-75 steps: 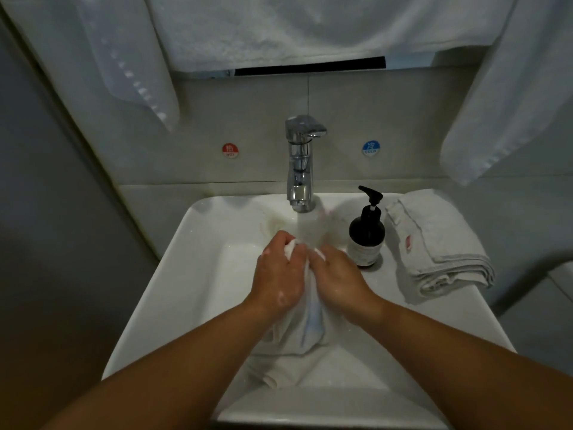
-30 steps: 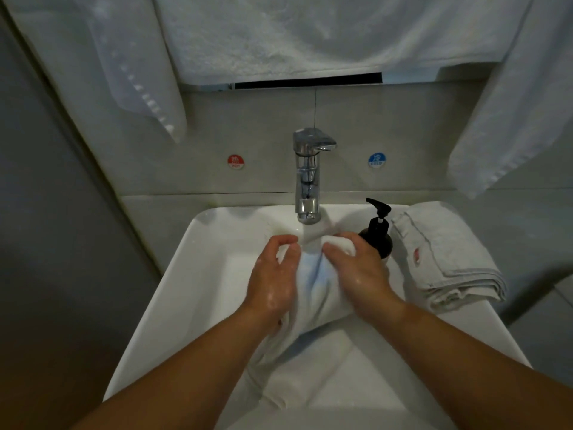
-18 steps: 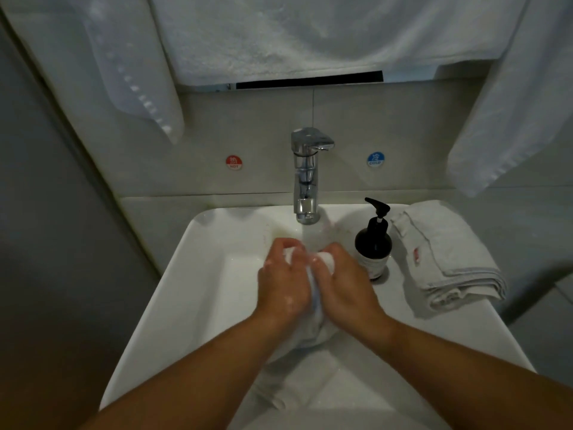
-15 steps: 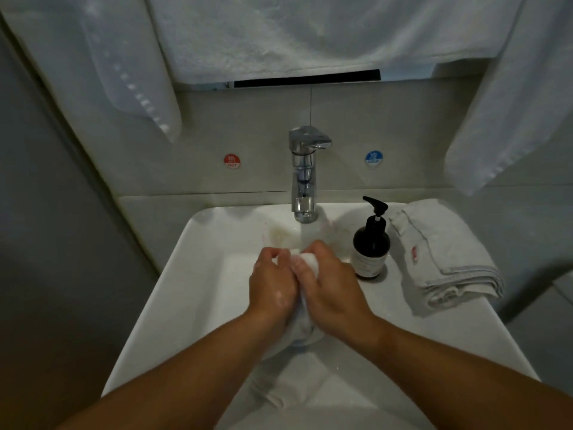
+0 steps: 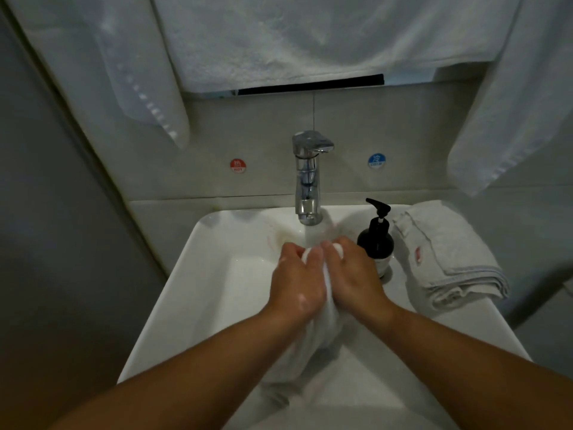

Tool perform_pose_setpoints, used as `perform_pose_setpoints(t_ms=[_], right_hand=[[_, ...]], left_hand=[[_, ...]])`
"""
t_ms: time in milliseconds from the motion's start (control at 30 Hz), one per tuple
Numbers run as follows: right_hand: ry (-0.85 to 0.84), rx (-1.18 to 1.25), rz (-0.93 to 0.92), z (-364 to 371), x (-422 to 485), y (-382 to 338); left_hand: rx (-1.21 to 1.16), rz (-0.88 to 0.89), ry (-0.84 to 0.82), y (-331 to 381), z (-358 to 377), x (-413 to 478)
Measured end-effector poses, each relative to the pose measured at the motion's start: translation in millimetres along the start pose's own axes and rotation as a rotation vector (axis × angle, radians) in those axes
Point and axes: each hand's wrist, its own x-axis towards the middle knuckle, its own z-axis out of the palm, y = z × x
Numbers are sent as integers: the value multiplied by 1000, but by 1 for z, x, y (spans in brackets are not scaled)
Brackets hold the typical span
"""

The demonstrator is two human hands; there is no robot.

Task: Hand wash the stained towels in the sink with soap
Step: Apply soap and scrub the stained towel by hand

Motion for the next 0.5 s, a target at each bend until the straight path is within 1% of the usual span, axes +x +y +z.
perform_pose_setpoints(t_ms=[67, 133, 167, 267, 300, 333, 400, 467, 500], right_hand=[[-25, -17, -78, 5, -17, -6], [-6, 13, -162, 5, -22, -12], [13, 20, -161, 3, -15, -11], [8, 41, -2, -5, 6, -4], [-1, 28, 15, -3, 3, -1], [-10, 12, -2, 0, -5, -1], [-18, 8, -86, 7, -21, -10], [5, 19, -173, 6, -22, -15], [25, 17, -167, 2, -14, -15]], left_hand=[[-58, -19, 92, 3, -5, 15], [-90, -59, 121, 2, -5, 13], [-62, -49, 110, -1, -1, 7], [47, 34, -8, -5, 7, -11], [71, 49, 0, -4, 7, -7], [69, 39, 36, -2, 4, 3], [-26, -36, 121, 3, -3, 22], [-61, -83, 147, 1, -2, 20], [-53, -72, 137, -1, 3, 12]])
